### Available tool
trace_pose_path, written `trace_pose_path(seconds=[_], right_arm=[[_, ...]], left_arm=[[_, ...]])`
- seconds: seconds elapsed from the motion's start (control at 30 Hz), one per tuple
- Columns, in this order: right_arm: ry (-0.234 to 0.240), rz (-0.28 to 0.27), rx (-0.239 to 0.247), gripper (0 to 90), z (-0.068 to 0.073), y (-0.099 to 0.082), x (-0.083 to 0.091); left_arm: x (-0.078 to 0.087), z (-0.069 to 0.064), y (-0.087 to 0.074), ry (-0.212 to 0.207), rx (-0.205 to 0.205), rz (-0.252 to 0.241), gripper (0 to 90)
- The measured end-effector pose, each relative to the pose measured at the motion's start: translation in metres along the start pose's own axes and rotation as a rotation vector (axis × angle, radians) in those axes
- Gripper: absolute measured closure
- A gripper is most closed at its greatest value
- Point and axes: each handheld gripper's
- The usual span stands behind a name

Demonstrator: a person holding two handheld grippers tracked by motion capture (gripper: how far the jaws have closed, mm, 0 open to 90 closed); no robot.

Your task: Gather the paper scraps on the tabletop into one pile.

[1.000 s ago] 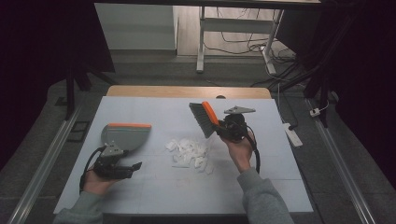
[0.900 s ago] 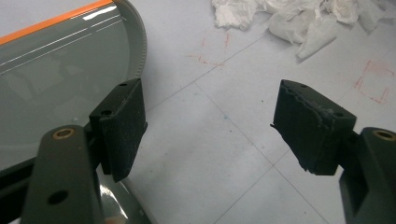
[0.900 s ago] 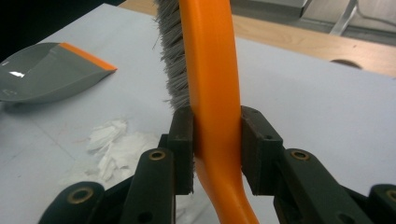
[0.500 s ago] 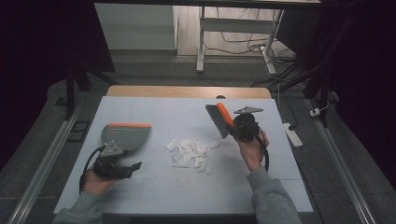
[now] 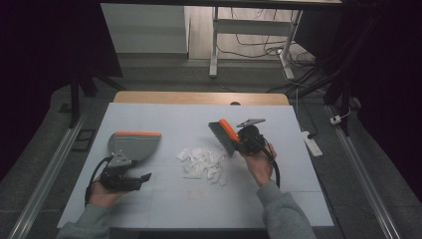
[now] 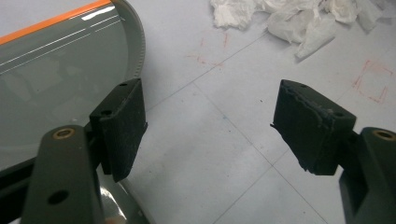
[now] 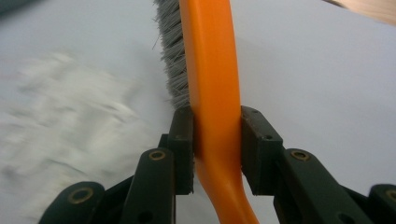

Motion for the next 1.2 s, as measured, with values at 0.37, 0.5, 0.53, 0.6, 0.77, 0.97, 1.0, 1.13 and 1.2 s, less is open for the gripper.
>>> trace_pose_path(seconds=[0.37,0.5,0.53,0.6,0.77,0.97,1.0,1.13,1.2], right_arm=[[0.136,-0.164,0.042,67.7,0.029,0.023,0.03],[0.128,-0.165,0.028,67.7,0.021,0.02,0.038],[0.122,-0.166,0.023,67.7,0.018,0.018,0.04],[0.107,-0.168,0.017,67.7,0.013,0.013,0.043],[0.079,-0.158,-0.01,67.7,-0.005,-0.003,0.05],[0.076,-0.141,-0.014,67.7,-0.023,-0.026,0.057],[0.073,-0.141,-0.014,67.7,-0.026,-0.03,0.059],[0.063,-0.138,-0.014,67.7,-0.032,-0.044,0.066],[0.057,-0.137,-0.009,67.7,-0.033,-0.052,0.07]], left_arm=[[0.0,0.0,0.0,-0.001,-0.001,0.001,26.4],[0.0,-0.001,0.0,-0.001,0.0,-0.001,26.4],[0.001,-0.001,0.0,-0.001,0.001,-0.003,26.5],[0.0,0.0,0.0,-0.001,0.008,-0.002,26.4],[0.0,0.0,0.0,-0.002,0.006,-0.002,26.4],[0.0,0.0,0.001,-0.001,0.009,-0.009,26.4],[0.001,0.0,0.001,-0.001,0.008,-0.01,26.4],[0.002,-0.001,0.001,-0.004,0.007,-0.014,26.4],[0.003,-0.001,0.001,-0.005,0.005,-0.017,26.4]])
Point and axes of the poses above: each handheld gripper's, and its own axes: x roughly backward along the jaws, y roughly out of its top, z roughly to its left, and after that the axes turned 2 degrees about -y, right-handed
